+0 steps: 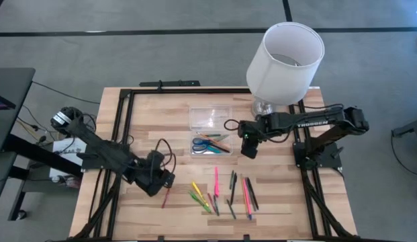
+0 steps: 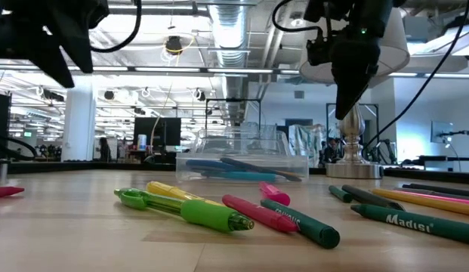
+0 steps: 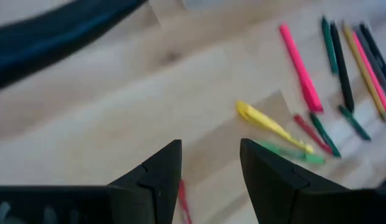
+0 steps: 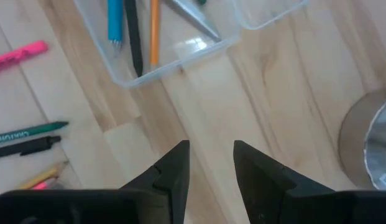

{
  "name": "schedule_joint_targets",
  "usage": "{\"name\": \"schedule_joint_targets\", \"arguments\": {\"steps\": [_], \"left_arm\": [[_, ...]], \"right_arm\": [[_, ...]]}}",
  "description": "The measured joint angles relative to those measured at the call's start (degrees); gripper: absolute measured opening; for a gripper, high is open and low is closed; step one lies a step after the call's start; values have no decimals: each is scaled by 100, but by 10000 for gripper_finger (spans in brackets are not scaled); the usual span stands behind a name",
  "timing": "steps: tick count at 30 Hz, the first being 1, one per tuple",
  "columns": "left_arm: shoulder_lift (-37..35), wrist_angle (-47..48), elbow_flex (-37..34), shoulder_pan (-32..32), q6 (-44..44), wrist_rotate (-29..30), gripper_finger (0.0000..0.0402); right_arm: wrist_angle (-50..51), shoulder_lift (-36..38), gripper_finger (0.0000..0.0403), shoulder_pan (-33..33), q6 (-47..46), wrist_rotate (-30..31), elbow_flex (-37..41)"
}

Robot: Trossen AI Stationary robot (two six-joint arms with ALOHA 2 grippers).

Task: Pick & place school supplies into a supply box
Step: Put the red crayon into the transparent supply box

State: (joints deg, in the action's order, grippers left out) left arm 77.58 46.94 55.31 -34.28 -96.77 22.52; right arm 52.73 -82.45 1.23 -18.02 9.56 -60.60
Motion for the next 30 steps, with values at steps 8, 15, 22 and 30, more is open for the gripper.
{"name": "schedule_joint_targets", "arguments": {"steps": [8, 15, 22, 30], "left_arm": [[1053, -1346, 14, -307, -71, -777, 157], [1796, -1157, 465, -433, -615, -1517, 146], [2194, -353, 946, -431, -581, -1909, 116], [2192, 3, 940, -424, -253, -1624, 102]], "right_arm": [[-2, -12, 117, -193, 202, -22, 2], [-88, -12, 117, -244, 361, -97, 2], [-136, -12, 117, -238, 456, -146, 2], [-252, -12, 117, -238, 507, -201, 2]]}}
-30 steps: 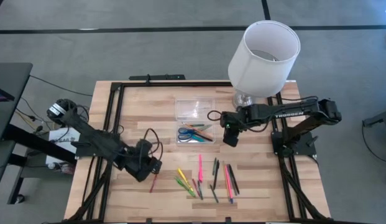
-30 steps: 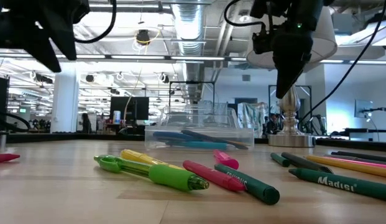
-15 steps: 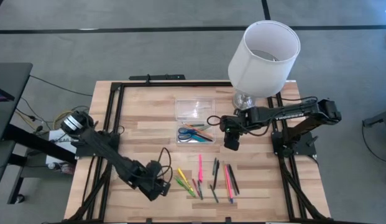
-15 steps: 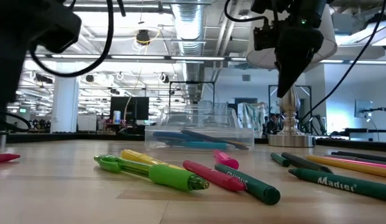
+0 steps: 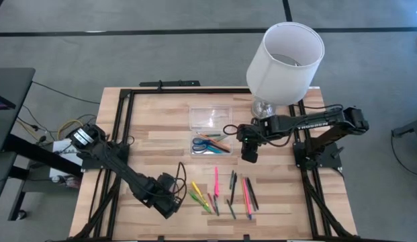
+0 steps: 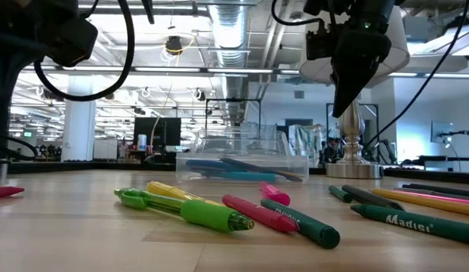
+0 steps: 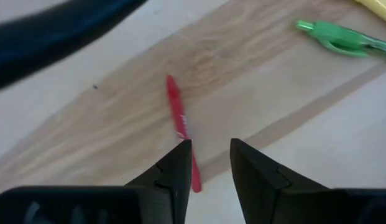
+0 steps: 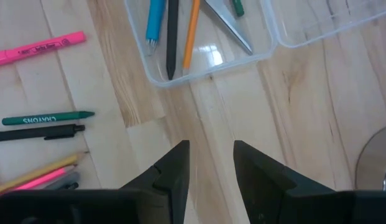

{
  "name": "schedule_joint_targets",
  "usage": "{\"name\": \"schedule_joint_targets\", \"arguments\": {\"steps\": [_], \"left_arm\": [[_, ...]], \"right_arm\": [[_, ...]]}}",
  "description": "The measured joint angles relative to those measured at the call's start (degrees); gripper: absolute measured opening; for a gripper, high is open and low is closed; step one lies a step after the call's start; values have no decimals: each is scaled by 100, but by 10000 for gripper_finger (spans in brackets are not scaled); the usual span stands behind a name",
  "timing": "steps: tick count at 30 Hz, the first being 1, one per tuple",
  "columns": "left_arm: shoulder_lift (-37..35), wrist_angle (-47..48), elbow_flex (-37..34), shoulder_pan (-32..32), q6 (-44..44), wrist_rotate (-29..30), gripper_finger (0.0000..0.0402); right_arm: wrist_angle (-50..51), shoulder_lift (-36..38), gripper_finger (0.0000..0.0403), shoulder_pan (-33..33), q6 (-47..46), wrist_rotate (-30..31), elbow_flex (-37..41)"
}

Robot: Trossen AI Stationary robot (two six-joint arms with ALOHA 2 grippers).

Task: Pick & place school supplies into a supply box
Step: Put the red crayon into the transparent supply box

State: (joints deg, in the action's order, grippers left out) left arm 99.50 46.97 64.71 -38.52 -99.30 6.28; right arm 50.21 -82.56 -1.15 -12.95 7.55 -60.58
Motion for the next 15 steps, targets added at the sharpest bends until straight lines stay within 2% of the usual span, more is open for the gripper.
{"name": "schedule_joint_targets", "arguments": {"steps": [8, 15], "left_arm": [[0, 191, -49, 18, 470, 204, 102], [0, 67, -214, 42, 387, -91, 102]], "right_arm": [[2, 0, 117, 0, 7, -7, 0], [9, 0, 117, -2, -3, -14, 0]]}}
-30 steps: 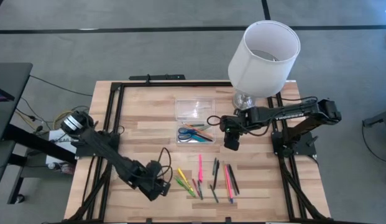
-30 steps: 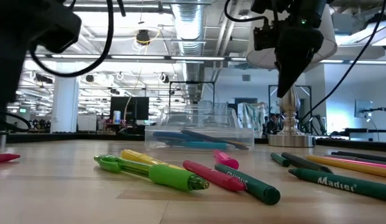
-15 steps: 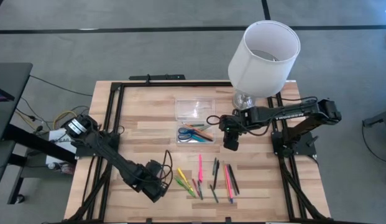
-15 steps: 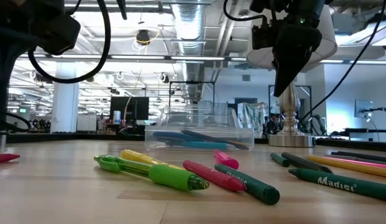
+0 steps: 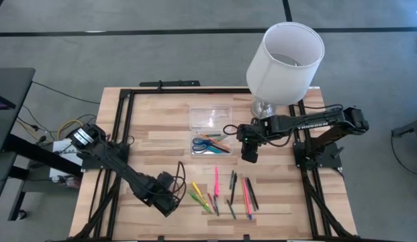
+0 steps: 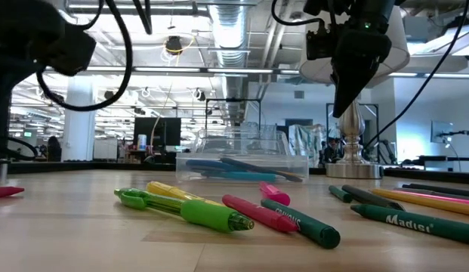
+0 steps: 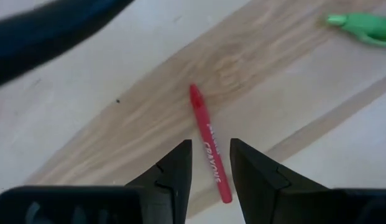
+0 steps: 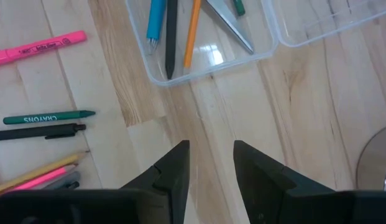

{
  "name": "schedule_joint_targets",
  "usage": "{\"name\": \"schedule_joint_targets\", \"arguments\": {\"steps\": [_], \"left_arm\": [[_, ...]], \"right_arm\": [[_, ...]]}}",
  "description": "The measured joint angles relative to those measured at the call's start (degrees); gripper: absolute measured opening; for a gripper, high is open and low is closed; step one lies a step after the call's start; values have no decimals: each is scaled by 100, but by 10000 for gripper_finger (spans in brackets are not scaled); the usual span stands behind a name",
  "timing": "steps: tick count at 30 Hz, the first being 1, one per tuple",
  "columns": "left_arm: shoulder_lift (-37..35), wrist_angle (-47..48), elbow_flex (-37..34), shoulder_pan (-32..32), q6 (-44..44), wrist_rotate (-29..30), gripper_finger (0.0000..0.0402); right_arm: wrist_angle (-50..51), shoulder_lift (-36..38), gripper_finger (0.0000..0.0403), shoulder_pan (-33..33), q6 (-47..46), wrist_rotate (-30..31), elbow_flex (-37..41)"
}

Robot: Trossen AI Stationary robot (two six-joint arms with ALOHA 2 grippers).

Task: Pick & place school supplies into a supply box
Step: Put the red crayon into the transparent supply box

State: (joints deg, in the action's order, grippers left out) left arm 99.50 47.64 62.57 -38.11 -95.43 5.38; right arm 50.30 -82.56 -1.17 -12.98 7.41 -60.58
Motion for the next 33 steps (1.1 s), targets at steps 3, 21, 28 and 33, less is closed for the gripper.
{"name": "schedule_joint_targets", "arguments": {"steps": [3, 21, 28, 33], "left_arm": [[0, -74, -99, 1, -233, -193, 102], [280, -692, -330, 172, 23, -393, 102], [511, -826, -294, 243, 185, -665, 102], [528, -753, -295, 318, 245, -1039, 102]], "right_arm": [[0, 0, 117, 0, 0, -3, 0], [22, -1, 117, -12, -6, -14, 0], [26, -2, 117, -67, -3, -3, -2], [24, -2, 117, -70, -1, -1, -2]]}}
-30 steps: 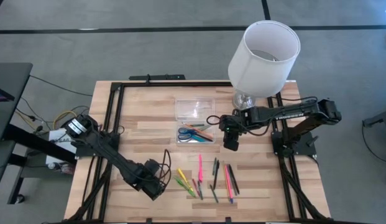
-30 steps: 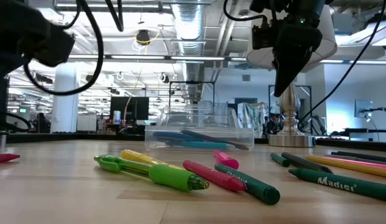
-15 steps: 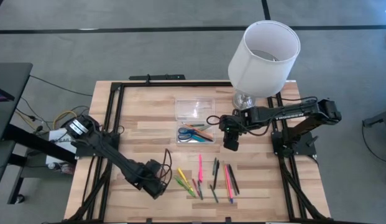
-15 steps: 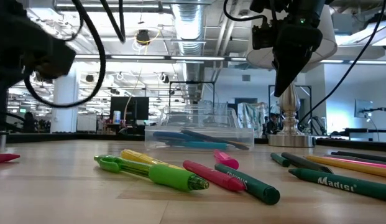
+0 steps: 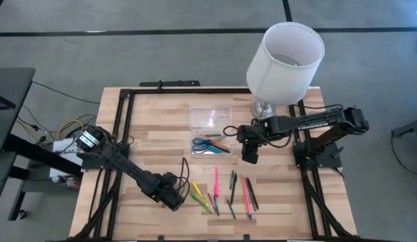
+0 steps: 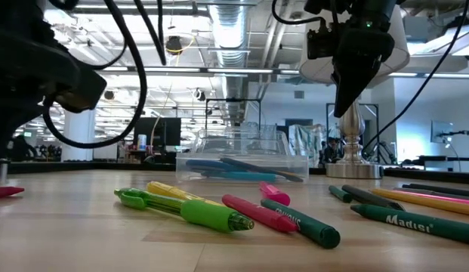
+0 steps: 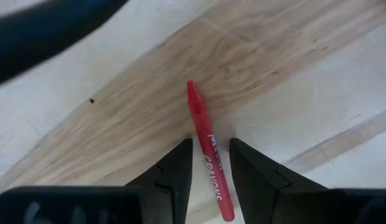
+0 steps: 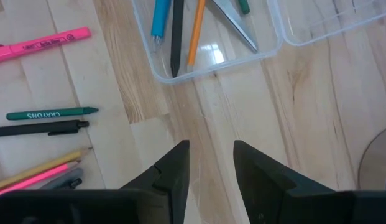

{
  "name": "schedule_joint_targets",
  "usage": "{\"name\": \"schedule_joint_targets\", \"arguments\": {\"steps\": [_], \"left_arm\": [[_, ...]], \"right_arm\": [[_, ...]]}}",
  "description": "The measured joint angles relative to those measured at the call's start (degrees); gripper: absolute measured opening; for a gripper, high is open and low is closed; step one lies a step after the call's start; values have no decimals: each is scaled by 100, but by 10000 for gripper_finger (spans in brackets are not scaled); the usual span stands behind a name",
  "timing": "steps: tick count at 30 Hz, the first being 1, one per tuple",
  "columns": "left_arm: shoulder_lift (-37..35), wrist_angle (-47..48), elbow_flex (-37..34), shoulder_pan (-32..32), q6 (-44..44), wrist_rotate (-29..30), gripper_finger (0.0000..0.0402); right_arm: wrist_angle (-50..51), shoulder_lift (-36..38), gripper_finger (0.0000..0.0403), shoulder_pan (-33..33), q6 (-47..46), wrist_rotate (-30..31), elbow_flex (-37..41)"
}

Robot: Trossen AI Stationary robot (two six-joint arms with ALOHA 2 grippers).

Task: Pick & place school supplies into a supply box
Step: Put the red crayon into the transparent supply box

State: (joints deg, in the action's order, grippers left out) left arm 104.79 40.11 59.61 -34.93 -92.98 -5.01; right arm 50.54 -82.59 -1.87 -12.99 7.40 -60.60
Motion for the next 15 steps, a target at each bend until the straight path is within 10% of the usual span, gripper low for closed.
{"name": "schedule_joint_targets", "arguments": {"steps": [15], "left_arm": [[12, -5, -11, -10, 49, 143, 83]], "right_arm": [[0, 0, 117, 0, 0, 4, 0]]}}
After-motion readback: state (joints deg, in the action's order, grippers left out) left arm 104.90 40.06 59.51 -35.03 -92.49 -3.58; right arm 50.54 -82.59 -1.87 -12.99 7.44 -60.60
